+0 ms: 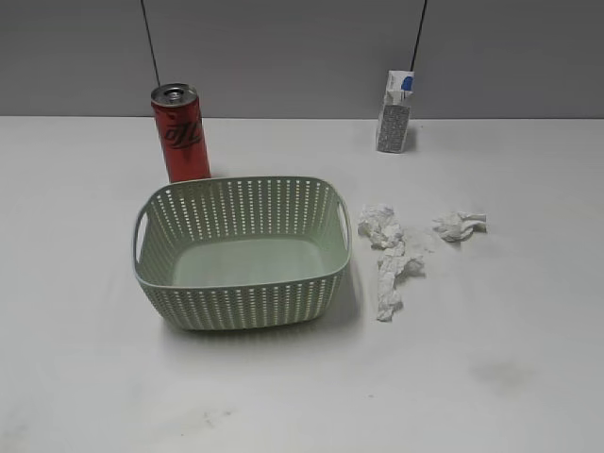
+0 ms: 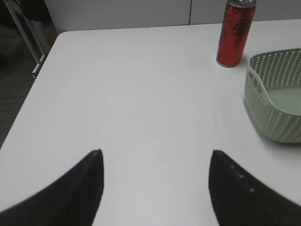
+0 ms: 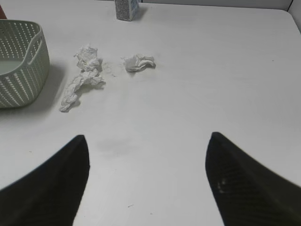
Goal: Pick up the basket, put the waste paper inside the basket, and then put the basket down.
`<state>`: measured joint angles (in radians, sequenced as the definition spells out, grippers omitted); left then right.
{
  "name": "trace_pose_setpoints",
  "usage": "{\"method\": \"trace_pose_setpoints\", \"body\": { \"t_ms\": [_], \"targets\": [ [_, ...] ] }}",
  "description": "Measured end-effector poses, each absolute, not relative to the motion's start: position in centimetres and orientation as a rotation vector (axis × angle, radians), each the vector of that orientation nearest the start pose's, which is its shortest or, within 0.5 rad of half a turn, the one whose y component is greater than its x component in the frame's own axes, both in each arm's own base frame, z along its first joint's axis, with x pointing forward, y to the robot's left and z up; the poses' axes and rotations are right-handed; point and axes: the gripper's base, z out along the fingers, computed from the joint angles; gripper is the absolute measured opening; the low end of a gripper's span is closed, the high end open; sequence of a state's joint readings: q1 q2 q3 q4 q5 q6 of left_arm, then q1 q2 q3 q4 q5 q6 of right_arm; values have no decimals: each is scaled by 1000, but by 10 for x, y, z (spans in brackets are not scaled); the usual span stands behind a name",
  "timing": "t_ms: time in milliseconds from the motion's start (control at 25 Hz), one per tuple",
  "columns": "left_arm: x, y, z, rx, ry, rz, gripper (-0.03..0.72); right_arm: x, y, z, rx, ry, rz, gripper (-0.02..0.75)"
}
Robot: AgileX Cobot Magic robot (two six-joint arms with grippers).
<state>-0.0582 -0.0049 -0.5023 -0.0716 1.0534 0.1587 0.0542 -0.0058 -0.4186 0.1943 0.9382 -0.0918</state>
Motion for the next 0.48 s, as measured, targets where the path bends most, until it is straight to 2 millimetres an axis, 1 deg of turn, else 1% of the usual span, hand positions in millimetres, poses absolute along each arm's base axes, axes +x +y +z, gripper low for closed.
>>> {"method": "trace_pose_setpoints", "body": {
  "t_ms": [480],
  "targets": [
    [-6,-5,279,223,2016,-21,531,7,15,265,-131,1984,206,580]
  ]
}}
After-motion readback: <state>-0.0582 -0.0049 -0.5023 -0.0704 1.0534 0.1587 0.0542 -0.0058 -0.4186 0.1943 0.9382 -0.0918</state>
